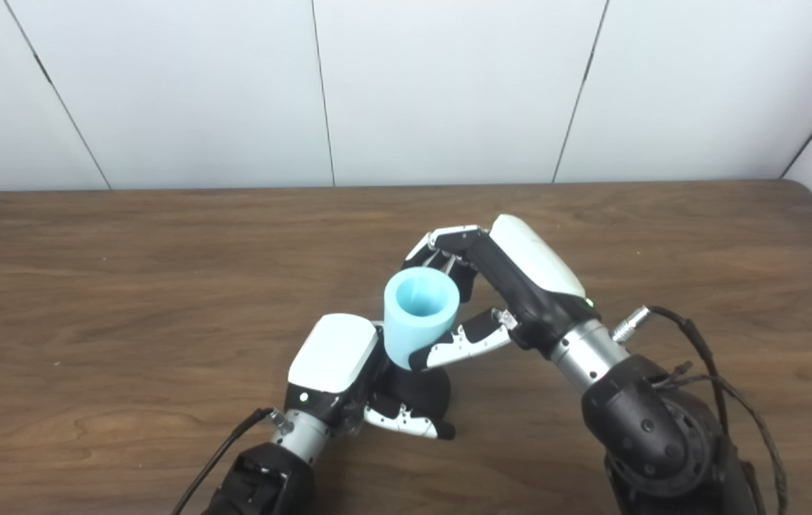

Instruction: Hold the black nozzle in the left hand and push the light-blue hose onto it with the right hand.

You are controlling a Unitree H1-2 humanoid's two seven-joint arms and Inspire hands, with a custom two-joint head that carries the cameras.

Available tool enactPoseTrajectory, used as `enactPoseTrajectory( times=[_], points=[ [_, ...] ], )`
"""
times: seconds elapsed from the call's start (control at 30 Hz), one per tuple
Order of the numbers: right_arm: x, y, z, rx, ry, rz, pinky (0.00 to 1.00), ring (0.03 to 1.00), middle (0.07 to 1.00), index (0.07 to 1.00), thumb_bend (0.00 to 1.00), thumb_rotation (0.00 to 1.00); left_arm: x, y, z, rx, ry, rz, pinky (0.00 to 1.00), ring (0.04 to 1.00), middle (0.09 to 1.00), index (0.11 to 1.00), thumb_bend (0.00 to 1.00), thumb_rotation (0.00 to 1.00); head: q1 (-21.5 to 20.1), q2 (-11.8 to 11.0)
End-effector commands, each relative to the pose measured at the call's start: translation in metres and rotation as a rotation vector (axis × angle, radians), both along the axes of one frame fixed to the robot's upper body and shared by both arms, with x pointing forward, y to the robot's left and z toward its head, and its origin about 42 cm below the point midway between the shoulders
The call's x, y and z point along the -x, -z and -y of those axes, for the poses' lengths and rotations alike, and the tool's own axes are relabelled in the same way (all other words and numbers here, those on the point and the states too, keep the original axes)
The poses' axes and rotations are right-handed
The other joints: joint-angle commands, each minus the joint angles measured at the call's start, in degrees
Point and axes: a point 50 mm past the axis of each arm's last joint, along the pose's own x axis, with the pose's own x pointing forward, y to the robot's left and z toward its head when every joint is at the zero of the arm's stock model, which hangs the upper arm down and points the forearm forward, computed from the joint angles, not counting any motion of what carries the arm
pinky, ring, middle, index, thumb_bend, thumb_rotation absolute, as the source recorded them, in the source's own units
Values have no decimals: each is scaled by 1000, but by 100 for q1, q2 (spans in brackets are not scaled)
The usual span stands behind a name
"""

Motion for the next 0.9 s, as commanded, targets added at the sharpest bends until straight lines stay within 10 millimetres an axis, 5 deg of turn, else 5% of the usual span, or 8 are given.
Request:
enactPoseTrajectory(
  times=[0.0, 0.63, 0.77, 0.87],
  points=[
    [0, -14, 1, 24, -1, 58, 354, 386, 502, 512, 498, 0, 24, 39, 0, -95, 50, -186, 279, 367, 476, 484, 527, 0, 0, 14],
    [0, -6, -7, 83, -15, -41, 310, 376, 501, 523, 493, 0, 27, 37, -1, -101, 50, -187, 283, 370, 419, 484, 525, 0, 37, 77],
    [2, -5, -6, 69, -10, -48, 315, 399, 514, 520, 496, 0, 27, 37, 0, -96, 50, -191, 281, 369, 471, 483, 526, 0, 50, 86],
    [5, -6, -5, 53, -3, -44, 433, 400, 501, 553, 509, 0, 27, 37, 0, -94, 51, -200, 282, 369, 476, 484, 526, 0, 44, 86]
  ],
)
